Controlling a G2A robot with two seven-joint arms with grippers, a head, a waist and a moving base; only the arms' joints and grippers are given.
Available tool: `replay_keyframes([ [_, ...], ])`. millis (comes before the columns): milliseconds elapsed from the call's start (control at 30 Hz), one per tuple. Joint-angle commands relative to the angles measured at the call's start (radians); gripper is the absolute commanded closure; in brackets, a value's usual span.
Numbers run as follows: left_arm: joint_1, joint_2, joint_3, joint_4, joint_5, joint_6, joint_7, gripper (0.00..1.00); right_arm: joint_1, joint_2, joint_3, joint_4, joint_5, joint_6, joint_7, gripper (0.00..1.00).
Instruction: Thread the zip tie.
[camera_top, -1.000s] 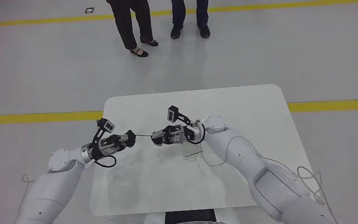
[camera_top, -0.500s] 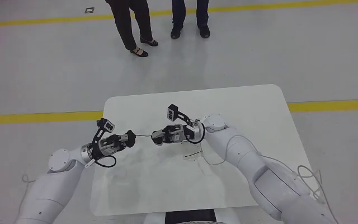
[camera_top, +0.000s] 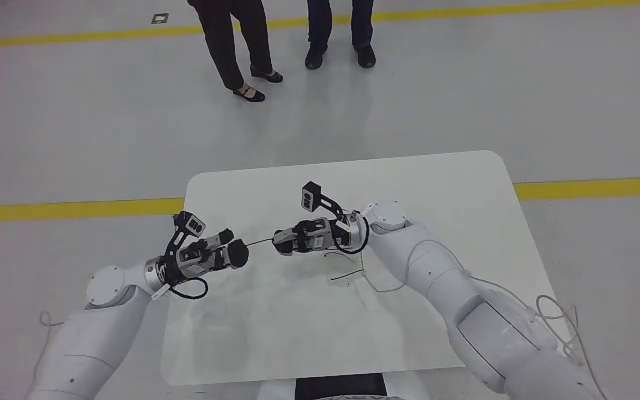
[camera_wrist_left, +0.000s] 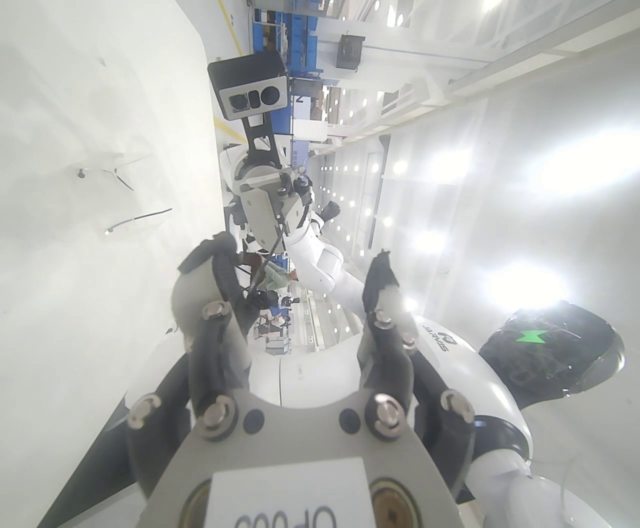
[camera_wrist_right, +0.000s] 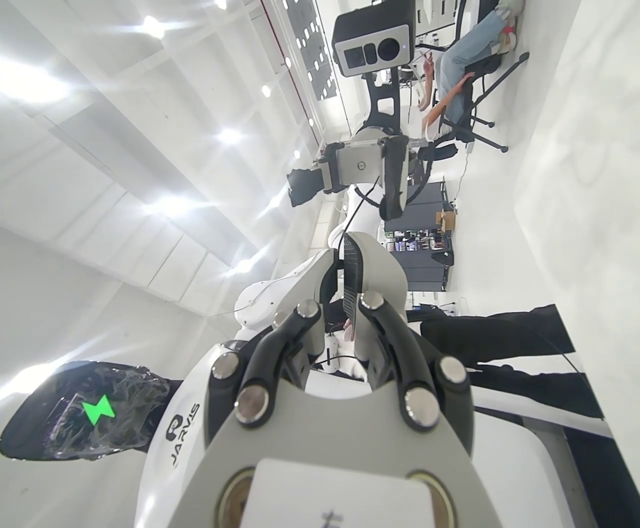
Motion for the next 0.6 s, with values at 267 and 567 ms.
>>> replay_keyframes([
  [267, -0.006, -0.002, 0.010, -0.018, 0.027, 0.001, -0.026, 0.00, -0.034, 0.009, 0.011, -0.059, -0.014, 0.010, -0.026, 1.00],
  [567, -0.053, -0.007, 0.033, 0.016, 0.029, 0.000, -0.132, 0.00, -0.063, 0.016, 0.019, -0.113, -0.052, 0.002, -0.032, 1.00],
])
